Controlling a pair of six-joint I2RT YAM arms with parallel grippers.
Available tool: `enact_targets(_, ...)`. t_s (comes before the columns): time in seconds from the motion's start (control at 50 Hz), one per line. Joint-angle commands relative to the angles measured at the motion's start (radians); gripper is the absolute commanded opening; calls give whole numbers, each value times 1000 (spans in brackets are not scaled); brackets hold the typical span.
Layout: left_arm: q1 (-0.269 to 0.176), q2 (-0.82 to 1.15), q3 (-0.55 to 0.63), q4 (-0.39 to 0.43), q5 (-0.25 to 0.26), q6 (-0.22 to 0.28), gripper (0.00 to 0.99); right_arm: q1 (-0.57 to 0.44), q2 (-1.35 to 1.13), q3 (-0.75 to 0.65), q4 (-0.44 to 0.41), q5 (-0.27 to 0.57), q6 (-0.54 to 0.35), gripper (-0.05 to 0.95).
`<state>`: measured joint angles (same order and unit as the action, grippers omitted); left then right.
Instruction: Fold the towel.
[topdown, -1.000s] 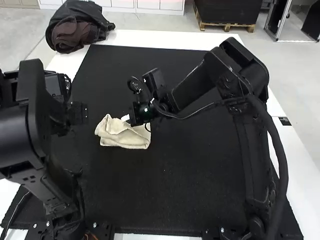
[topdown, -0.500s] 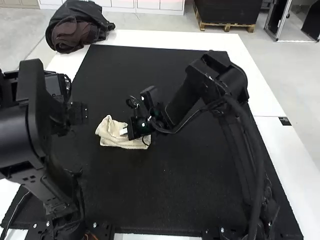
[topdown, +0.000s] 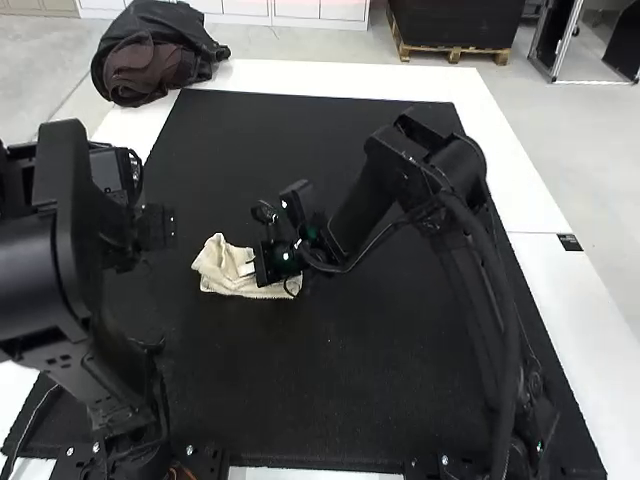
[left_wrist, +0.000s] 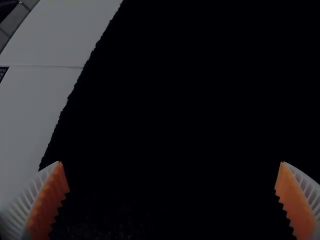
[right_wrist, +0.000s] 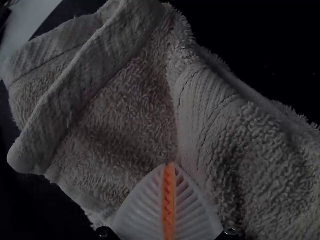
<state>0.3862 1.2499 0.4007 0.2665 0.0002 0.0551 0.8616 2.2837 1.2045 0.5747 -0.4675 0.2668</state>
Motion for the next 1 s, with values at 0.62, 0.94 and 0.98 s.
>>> enact_targets(0.62,-193,-155,285,-197,3,-113,969,-349,-760,-40,-309,-3,77,-20)
enact_targets(0.94,-311,-268,319,-288,-37,-132,967,-550,-1069,-169,-358,-37,150,351)
enact_targets(0.98,-313,-283,317,-297,-39,-132,967,-569,-1099,-187,-361,-40,161,449)
